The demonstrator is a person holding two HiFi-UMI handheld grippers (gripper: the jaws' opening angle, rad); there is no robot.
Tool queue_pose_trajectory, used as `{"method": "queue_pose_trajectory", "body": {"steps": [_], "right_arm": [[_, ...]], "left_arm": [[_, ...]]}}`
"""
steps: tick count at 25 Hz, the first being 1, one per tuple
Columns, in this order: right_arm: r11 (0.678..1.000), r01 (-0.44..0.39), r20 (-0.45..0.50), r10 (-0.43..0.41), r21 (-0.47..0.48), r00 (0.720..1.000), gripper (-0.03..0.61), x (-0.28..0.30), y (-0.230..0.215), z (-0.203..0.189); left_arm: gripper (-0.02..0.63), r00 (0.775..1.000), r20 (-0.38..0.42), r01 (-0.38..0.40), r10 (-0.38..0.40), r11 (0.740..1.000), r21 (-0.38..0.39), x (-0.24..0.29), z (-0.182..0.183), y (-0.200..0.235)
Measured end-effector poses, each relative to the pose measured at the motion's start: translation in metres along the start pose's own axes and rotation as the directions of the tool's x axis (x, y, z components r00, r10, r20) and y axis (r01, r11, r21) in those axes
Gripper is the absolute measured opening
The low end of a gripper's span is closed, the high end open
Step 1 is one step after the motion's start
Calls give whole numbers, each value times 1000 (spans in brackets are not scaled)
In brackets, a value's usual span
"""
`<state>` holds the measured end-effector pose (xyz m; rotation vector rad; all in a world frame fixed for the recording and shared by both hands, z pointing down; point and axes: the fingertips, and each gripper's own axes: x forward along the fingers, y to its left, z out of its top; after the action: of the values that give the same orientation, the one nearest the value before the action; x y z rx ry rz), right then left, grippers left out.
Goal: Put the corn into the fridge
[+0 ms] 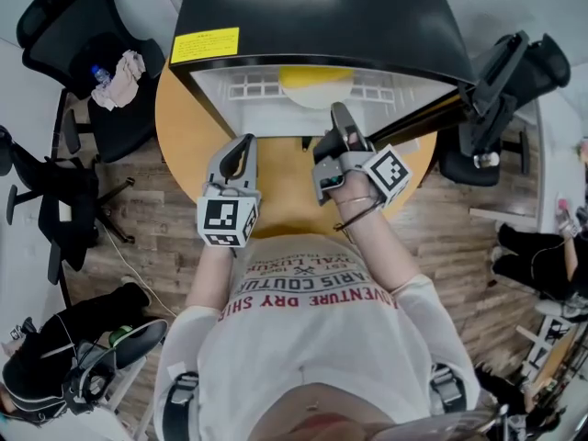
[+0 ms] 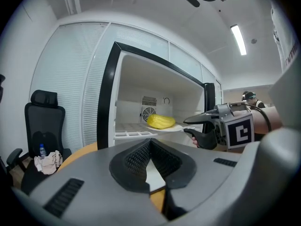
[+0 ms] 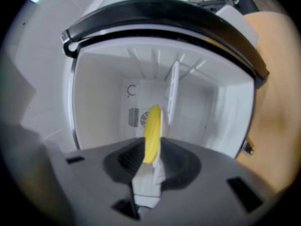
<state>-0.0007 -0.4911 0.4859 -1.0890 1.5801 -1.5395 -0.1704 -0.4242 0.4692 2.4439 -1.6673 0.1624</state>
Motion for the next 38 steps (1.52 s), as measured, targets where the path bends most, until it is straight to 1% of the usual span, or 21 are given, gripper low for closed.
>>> {"method": "queue_pose_trajectory", "body": {"steps": [1,2,6,8,10,11,13,15,16,17,18,20,21,22,24,27,30,31,32,36,38], "right_arm": [[1000,-4,9,4,-15,1000,97,-6,2,1],[1000,-7,14,8,-30,1000,75,-13,4,2],[998,-9,-7,8,-59,1000,44,-34,5,0],[994,-22,-25,19,-103,1000,38,-44,6,-1],[979,-29,-54,19,-202,998,32,-53,6,-2],[964,-35,-70,17,-262,997,29,-58,5,-3],[922,-78,-110,39,-380,993,28,-66,6,-9],[857,-113,-146,45,-502,988,28,-73,4,-12],[815,-118,-155,35,-567,987,28,-77,2,-12],[760,-126,-161,28,-637,986,28,-80,1,-12],[691,-138,-168,25,-710,986,28,-83,2,-11],[527,-167,-182,23,-834,983,28,-89,6,-13],[454,-179,-190,23,-873,982,28,-91,8,-14],[396,-190,-197,23,-898,980,28,-93,11,-15],[310,-203,-207,21,-929,978,28,-97,16,-16],[202,-220,-222,14,-954,975,29,-104,17,-18],[114,-234,-236,-10,-966,972,28,-112,14,-22],[93,-237,-240,-16,-967,971,28,-114,13,-23],[80,-241,-243,-20,-967,970,28,-115,13,-23],[74,-252,-255,-31,-965,967,28,-118,12,-25],[77,-259,-261,-31,-963,965,28,-118,12,-25]], "left_arm": [[28,1000,2,3,-3,1000,1,0,1,-3],[28,1000,2,6,-6,1000,1,-1,1,-6],[28,1000,0,19,-19,1000,3,-4,1,-22],[28,1000,4,30,-30,1000,9,-4,2,-31],[28,999,10,47,-47,999,25,-5,3,-41],[28,998,11,56,-57,998,34,-5,2,-47],[28,997,9,71,-71,997,44,-4,1,-57],[28,997,4,77,-77,996,46,-5,0,-64],[28,997,0,79,-79,996,46,-5,-1,-67],[28,997,-5,80,-80,996,47,-6,-2,-69],[28,997,-12,81,-80,996,49,-7,-3,-72],[28,996,-23,83,-81,995,57,-8,-6,-76],[28,997,-22,82,-81,995,62,-9,-6,-78],[28,997,-19,79,-78,995,66,-10,-5,-79],[28,997,-25,72,-70,995,70,-11,-7,-80],[28,998,-25,68,-66,994,82,-15,-9,-85],[28,998,-8,63,-63,994,91,-19,-9,-90],[28,998,-6,63,-63,994,89,-20,-9,-91],[28,998,-3,64,-64,994,90,-21,-8,-93],[28,997,8,72,-74,991,112,-24,-3,-102],[28,997,13,73,-75,990,120,-24,-2,-104]]}}
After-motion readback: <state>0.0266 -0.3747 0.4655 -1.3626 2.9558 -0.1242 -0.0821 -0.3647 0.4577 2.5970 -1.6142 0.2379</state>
